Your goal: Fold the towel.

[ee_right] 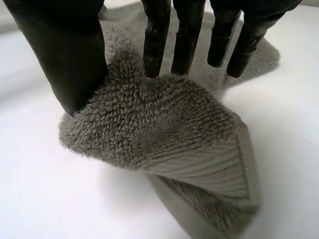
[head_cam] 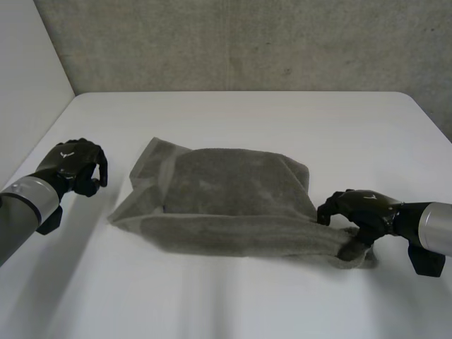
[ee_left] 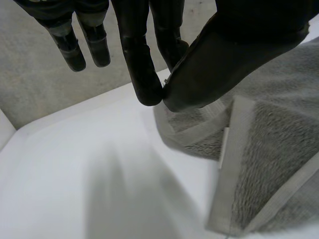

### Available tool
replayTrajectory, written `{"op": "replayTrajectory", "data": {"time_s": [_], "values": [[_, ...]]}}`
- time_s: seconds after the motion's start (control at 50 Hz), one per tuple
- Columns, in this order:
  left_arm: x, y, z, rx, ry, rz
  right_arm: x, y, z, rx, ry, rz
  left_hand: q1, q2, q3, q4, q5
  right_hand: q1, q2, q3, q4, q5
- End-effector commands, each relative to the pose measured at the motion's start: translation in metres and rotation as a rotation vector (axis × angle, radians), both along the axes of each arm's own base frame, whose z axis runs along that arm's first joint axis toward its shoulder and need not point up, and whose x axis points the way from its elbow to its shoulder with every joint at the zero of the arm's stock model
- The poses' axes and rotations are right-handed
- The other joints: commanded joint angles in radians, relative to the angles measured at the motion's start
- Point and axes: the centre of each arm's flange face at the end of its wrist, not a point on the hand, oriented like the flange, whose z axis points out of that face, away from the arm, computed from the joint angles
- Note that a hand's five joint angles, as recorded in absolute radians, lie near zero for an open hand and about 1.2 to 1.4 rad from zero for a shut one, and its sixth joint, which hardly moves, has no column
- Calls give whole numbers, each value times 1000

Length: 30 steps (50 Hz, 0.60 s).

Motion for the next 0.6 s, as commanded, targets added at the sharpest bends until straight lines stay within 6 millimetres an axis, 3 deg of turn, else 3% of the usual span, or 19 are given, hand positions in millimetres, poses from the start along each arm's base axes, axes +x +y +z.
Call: {"op": "replayTrajectory", "data": {"time_s": [0.02,0.04,0.08,0.18,0.36,0.6], "values": [[-12,17,-5,28,6,-57,3,0,0,9,-47,-7,76,49,-51,-59,46,-253,-251,-43,-76,-255],[-12,17,-5,28,6,-58,3,0,0,9,-47,-7,76,49,-51,-59,46,-253,-251,-43,-76,-255],[-22,29,-5,35,16,-117,3,0,0,7,-47,-8,-402,-429,-51,-59,-432,-230,-228,-43,-76,-232],[-43,51,-5,45,28,-230,4,0,-2,4,-47,-7,-748,-774,-51,-59,-778,-229,-228,-43,-76,-231],[-72,84,-8,64,19,-356,5,0,-4,-11,-38,-5,-834,-860,-51,-59,-864,-232,-230,-43,-76,-234],[-78,67,-33,104,-26,-321,7,3,-5,-8,-37,3,-834,-860,-51,-59,-864,-229,-228,-43,-76,-231]]}}
